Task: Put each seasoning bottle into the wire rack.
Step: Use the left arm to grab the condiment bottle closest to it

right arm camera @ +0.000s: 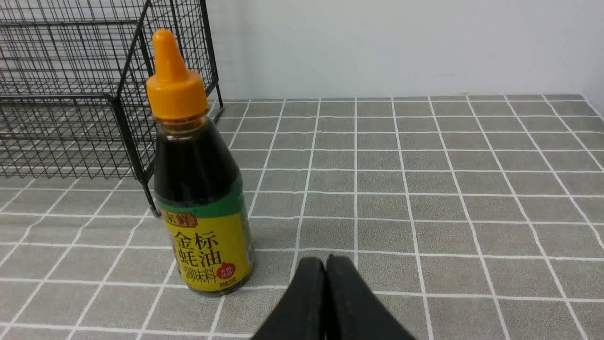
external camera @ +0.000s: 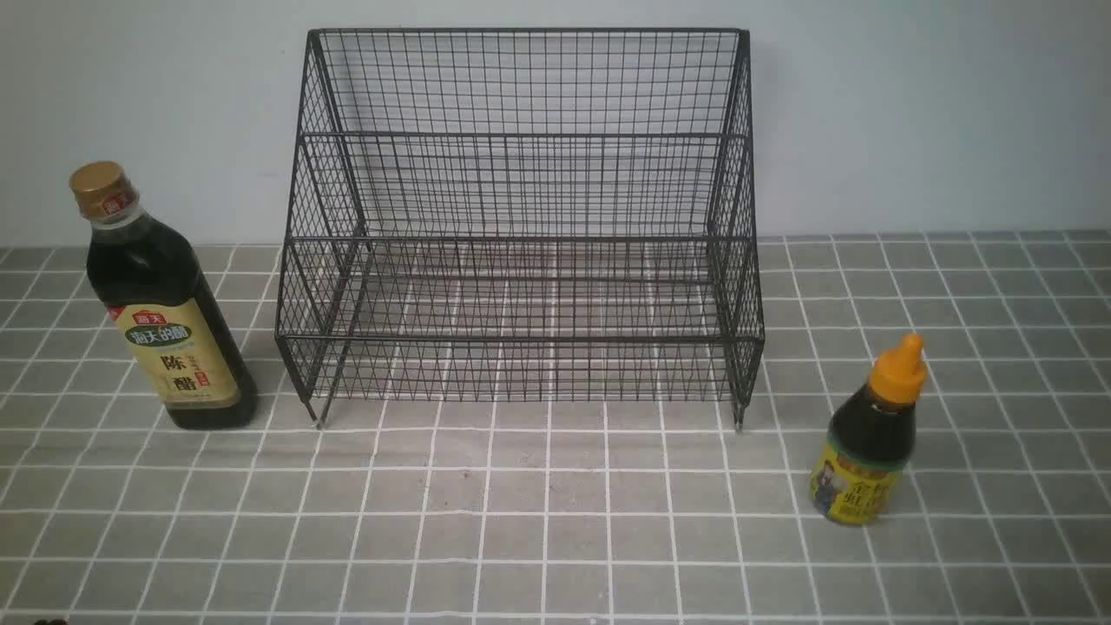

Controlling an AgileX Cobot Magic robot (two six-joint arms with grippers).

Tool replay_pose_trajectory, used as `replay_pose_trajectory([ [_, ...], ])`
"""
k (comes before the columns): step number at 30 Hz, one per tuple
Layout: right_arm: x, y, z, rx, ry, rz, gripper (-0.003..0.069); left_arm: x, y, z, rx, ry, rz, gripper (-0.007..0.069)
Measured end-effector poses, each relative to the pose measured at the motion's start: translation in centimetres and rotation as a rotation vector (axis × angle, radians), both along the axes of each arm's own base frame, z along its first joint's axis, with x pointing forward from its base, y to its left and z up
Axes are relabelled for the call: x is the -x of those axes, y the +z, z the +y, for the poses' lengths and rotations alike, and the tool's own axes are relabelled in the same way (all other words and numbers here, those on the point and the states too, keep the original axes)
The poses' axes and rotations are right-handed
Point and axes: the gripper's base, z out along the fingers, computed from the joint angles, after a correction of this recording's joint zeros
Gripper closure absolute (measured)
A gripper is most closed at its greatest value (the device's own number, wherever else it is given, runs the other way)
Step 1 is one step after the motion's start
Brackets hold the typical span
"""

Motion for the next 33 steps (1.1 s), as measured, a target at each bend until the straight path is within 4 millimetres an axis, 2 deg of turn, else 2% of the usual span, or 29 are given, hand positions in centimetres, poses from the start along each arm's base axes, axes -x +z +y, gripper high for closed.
replay_pose_trajectory([
  [24,0.0,0.0,0.0,0.000,0.000,0.000,0.0673,0.0,0.0,0.0,-0.001,0.000,0.000,0.0631],
  [28,0.0,0.0,0.0,0.000,0.000,0.000,0.0673,-0.1,0.1,0.2,-0.050,0.003,-0.025,0.0631],
  [30,0.0,0.0,0.0,0.000,0.000,0.000,0.0673,-0.2,0.4,0.1,-0.028,0.008,-0.061,0.0631],
  [33,0.0,0.0,0.0,0.000,0.000,0.000,0.0673,-0.4,1.7,0.0,0.142,0.030,-0.198,0.0631],
])
